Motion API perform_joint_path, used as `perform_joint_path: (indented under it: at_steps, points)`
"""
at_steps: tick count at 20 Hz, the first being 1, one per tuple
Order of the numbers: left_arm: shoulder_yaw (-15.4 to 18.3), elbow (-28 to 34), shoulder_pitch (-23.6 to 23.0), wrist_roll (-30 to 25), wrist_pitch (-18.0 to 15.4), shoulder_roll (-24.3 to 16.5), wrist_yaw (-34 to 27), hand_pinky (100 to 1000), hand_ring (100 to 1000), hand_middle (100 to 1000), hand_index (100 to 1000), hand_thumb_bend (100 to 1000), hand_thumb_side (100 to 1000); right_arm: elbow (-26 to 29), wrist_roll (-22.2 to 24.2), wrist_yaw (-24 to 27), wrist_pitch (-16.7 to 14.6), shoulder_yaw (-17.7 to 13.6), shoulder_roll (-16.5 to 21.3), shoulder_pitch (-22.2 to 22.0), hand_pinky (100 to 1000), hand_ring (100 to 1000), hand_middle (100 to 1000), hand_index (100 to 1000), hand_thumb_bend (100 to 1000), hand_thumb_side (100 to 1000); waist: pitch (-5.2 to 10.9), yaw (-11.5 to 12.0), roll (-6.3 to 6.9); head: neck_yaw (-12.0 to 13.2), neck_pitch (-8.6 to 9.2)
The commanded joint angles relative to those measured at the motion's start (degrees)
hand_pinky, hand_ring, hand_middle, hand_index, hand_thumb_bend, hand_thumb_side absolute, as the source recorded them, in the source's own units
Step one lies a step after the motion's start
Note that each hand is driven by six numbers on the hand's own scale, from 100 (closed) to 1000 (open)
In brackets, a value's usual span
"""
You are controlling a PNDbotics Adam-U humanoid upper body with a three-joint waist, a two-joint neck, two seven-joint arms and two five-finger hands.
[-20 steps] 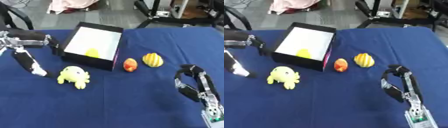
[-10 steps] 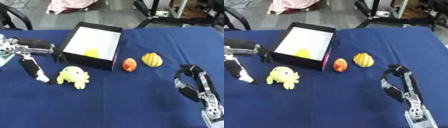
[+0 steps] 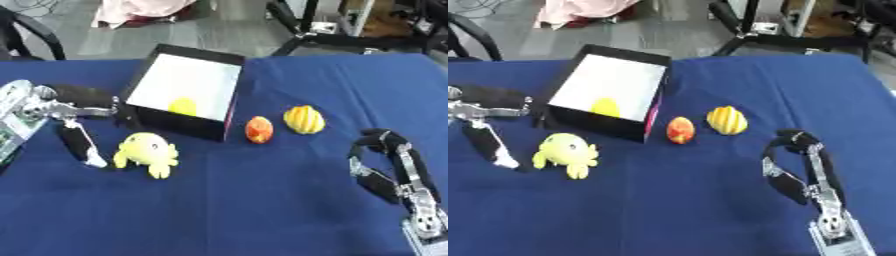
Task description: Pick up objects on the table and place them in the box.
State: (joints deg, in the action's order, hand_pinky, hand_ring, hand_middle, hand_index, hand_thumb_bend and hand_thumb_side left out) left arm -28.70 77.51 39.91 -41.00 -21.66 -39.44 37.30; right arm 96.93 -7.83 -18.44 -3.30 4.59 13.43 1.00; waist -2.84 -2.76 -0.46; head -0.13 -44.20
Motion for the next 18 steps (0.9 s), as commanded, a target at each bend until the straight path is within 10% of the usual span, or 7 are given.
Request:
perform_joint_path:
  at_steps: [1,12,18]
  points:
    - [0.36,-1.28,1.45,1.97,-0.74,0.67,3.13,806,690,713,854,547,339,0.71,-0.14,0.01,-0.04,-0.29,0.84,0.62,797,754,734,581,100,100,1.62,-0.06,0.26,0.03,0.08]
    - [1.81,-8.39,2.06,13.47,0.20,6.90,13.98,783,656,681,832,468,252,0.74,0.01,0.19,-0.06,-0.11,0.57,0.84,797,754,734,581,100,100,1.48,-0.38,-0.19,0.46,0.08]
    - [2.89,-11.49,1.86,21.05,1.03,8.52,16.60,596,467,456,624,345,180,0.75,0.03,0.18,-0.06,-0.11,0.46,0.93,797,754,734,582,100,100,1.47,-0.50,-0.39,0.46,0.08]
